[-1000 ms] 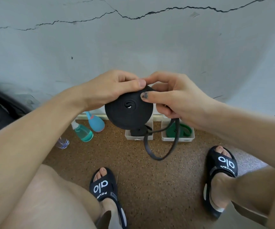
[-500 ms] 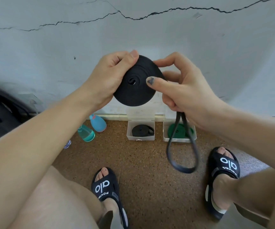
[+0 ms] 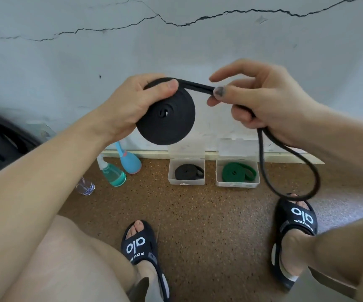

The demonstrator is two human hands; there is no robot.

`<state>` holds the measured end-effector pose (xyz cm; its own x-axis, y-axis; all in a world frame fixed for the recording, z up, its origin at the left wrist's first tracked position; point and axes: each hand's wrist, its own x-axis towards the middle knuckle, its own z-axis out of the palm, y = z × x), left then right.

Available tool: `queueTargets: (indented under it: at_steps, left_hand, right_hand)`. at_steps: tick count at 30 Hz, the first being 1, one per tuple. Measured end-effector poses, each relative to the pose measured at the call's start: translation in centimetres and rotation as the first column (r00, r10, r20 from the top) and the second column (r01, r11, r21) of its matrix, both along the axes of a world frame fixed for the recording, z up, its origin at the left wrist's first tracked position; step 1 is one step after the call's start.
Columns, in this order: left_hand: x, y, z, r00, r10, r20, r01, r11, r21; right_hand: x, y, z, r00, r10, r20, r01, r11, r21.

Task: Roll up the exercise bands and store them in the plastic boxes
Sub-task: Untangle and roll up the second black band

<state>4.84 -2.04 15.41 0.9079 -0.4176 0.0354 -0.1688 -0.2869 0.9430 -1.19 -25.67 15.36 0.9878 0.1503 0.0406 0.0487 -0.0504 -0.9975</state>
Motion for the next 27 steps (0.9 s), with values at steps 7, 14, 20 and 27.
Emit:
queueTargets:
  at_steps: [7,14,20,27]
  left_hand:
    - [-0.8,-2.2,-0.5,0.990,0.141,-0.027,-0.143,0.977,-0.161]
    - [-0.8,-0.6,0.1,0.956,-0.173,-0.238,0.200,0.975,0.095]
    - [-1.4,-1.5,0.0,0.961,-0.195,-0.197,0.216,0.972,0.093]
    - [-1.3,-1.0,0.3,0.976,-0.181,-0.122,0.170,0.981,-0.094]
  right_hand:
    - [-1.3,2.9,-2.0,0.996,-0.088,-0.017,0.090,0.982,0.168]
    - [-0.6,2.0,-1.7,0.996,-0.017,-0.083,0.030,0.986,0.163]
    - [-0.4,2.2,-1.3,0.984,0.099,-0.146,-0.071,0.981,0.183]
    - [-0.2,1.5,0.1,0.999,0.048,-0.002,-0.048,0.998,0.031]
